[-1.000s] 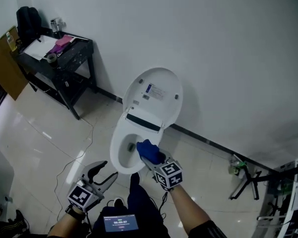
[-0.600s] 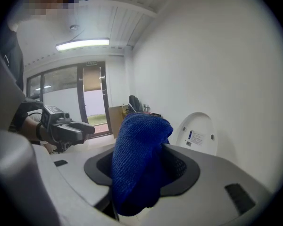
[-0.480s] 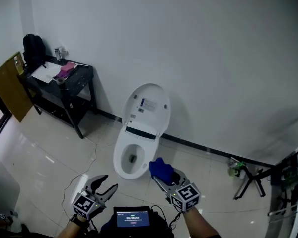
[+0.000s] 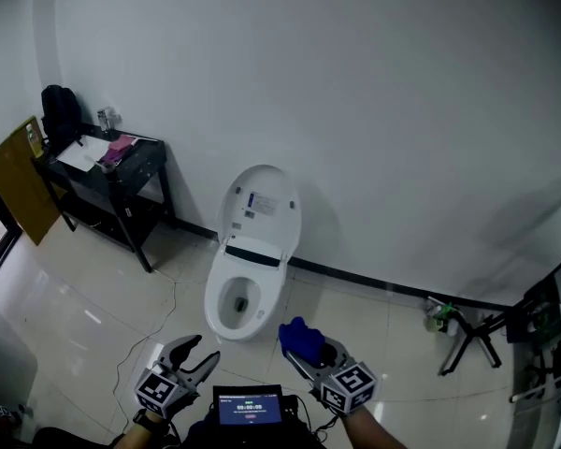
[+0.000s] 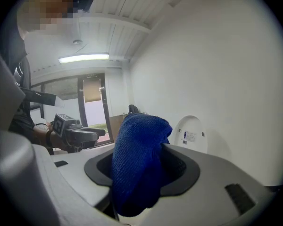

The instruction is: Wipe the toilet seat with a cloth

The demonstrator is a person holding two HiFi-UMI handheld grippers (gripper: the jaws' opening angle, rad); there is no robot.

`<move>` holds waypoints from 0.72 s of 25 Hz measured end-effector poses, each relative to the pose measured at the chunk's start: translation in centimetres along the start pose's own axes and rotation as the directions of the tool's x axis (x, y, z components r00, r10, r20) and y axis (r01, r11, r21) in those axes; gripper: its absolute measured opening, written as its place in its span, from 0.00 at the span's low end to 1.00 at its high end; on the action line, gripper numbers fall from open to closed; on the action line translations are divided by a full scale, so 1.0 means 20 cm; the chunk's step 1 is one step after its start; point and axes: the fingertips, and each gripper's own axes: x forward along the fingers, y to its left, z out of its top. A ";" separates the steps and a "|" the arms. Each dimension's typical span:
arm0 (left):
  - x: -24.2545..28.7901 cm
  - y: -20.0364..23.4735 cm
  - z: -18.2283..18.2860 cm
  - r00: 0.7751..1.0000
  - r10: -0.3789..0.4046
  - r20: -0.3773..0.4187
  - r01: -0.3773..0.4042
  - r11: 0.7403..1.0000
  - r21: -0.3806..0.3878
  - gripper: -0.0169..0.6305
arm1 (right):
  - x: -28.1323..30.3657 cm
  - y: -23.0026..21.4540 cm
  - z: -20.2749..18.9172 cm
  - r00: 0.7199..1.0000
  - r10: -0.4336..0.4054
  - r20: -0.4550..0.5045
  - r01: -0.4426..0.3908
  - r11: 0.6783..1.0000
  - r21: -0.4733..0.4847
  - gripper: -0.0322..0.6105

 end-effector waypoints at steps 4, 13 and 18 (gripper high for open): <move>-0.01 -0.09 0.04 1.000 0.009 0.009 -0.009 1.000 0.008 0.37 | -0.06 0.01 0.00 1.000 0.020 0.007 -0.020 1.000 -0.005 0.42; -0.02 -0.13 0.06 0.999 0.035 0.003 -0.035 0.999 0.038 0.37 | -0.10 0.01 0.04 0.999 0.044 0.027 -0.043 0.998 -0.037 0.42; -0.01 -0.14 0.09 0.999 0.046 0.021 -0.047 0.999 0.026 0.37 | -0.11 0.01 0.05 0.997 0.059 0.042 -0.058 0.998 -0.028 0.42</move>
